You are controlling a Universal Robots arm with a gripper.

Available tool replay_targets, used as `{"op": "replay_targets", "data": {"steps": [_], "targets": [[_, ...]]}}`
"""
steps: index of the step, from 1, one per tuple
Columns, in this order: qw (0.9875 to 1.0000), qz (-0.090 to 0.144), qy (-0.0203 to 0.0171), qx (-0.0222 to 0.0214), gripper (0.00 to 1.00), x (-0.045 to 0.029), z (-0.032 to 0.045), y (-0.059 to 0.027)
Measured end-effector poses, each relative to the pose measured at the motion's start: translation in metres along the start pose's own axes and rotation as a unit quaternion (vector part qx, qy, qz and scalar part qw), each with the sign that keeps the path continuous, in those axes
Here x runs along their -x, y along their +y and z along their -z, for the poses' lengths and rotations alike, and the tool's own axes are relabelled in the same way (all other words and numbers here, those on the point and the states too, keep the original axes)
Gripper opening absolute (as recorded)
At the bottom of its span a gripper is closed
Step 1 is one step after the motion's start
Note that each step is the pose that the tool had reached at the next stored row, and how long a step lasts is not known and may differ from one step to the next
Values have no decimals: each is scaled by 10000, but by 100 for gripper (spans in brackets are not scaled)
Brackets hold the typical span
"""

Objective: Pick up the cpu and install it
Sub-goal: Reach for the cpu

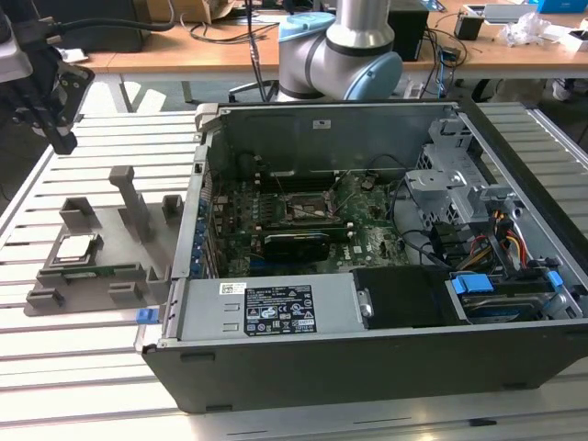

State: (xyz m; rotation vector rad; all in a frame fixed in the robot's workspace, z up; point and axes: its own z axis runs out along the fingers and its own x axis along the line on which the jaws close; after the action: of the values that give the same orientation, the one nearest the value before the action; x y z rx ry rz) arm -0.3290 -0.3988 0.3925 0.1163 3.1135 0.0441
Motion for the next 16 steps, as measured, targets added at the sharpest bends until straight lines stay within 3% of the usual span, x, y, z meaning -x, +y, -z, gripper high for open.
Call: {"op": "replay_targets", "data": {"steps": [16], "targets": [[10000, 0, 0, 0, 11, -313, 7, -23]]}}
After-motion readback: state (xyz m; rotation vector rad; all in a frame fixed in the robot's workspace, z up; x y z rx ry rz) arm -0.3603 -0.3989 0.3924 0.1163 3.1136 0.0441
